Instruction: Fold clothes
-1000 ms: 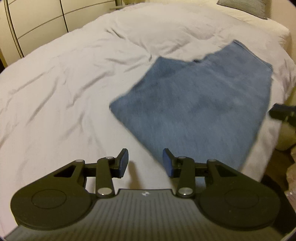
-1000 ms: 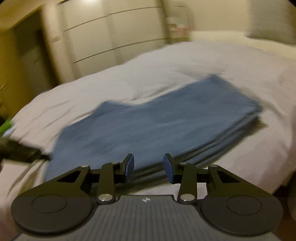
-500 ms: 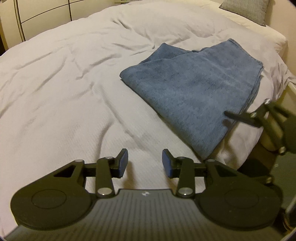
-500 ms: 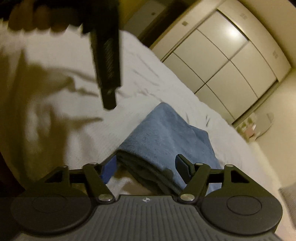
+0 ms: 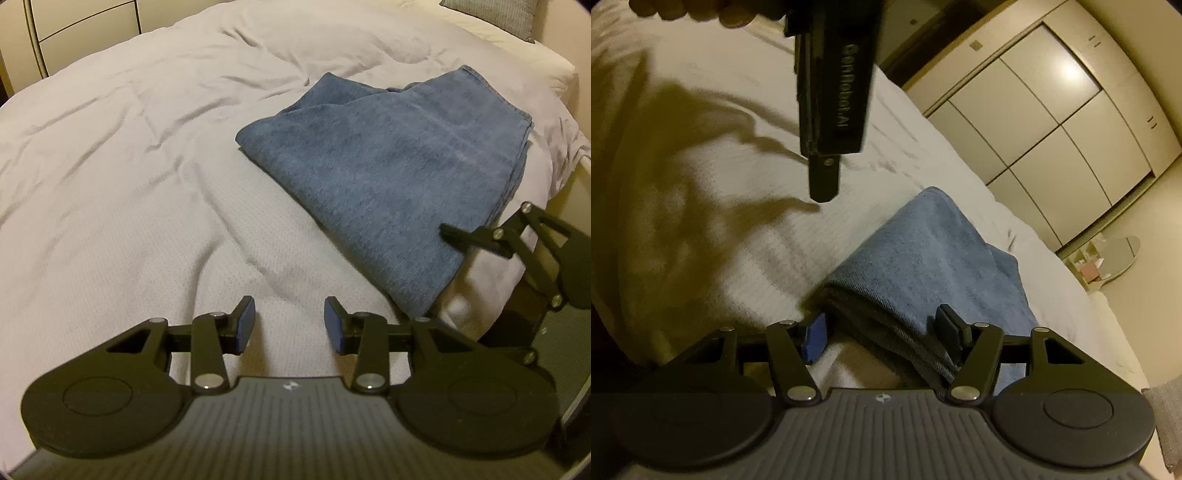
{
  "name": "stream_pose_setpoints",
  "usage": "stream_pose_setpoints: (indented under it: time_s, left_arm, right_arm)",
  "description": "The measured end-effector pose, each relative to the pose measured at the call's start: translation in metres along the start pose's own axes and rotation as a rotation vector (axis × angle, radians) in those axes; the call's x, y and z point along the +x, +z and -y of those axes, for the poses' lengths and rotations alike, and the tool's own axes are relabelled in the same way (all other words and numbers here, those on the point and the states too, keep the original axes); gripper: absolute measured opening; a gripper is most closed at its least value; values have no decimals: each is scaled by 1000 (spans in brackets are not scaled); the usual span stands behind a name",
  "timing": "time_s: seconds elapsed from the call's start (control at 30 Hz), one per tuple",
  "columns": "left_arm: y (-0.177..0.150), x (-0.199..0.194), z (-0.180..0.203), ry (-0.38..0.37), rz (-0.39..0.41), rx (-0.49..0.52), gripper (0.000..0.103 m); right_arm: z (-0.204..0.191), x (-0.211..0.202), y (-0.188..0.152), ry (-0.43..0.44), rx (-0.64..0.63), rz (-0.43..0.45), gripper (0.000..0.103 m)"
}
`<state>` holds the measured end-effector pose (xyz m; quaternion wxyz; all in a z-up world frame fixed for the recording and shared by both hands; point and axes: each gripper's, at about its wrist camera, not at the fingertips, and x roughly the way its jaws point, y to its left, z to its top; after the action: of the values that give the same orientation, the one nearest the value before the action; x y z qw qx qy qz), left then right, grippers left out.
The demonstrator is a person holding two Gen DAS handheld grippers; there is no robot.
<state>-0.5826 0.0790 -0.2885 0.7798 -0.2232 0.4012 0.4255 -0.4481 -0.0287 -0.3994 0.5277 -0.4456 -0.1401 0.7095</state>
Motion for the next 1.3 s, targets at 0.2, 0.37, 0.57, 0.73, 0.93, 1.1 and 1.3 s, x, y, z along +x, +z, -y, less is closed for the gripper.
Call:
stream_pose_setpoints:
  time_s: [0.2,0.37,0.57,0.73,0.93,1.1,1.3]
  left_arm:
    - [-1,-1,0,4,1,0,36]
    - [4,-8,0,10,15,-3,36]
    - [44,-15,19,10,74,59,36]
    - [101,-14,64,-30,162,177,37]
    - [158,24,134,-146,201,290,38]
    - [182,69,180,-193,157,339,38]
    - [194,87,198,-202,142,347,38]
  right_arm:
    - [-7,1,3,-49,-29,10,52]
    - [22,-5,6,3,151,44,22]
    - [155,-33,-36,202,1011,173,17]
    - [252,-47,-122,226,1562,314,17]
    - [316,-33,-243,33,1867,275,18]
    - [328,7,-312,21,2053,161,29]
    - [338,3,-286,-7,1893,195,17]
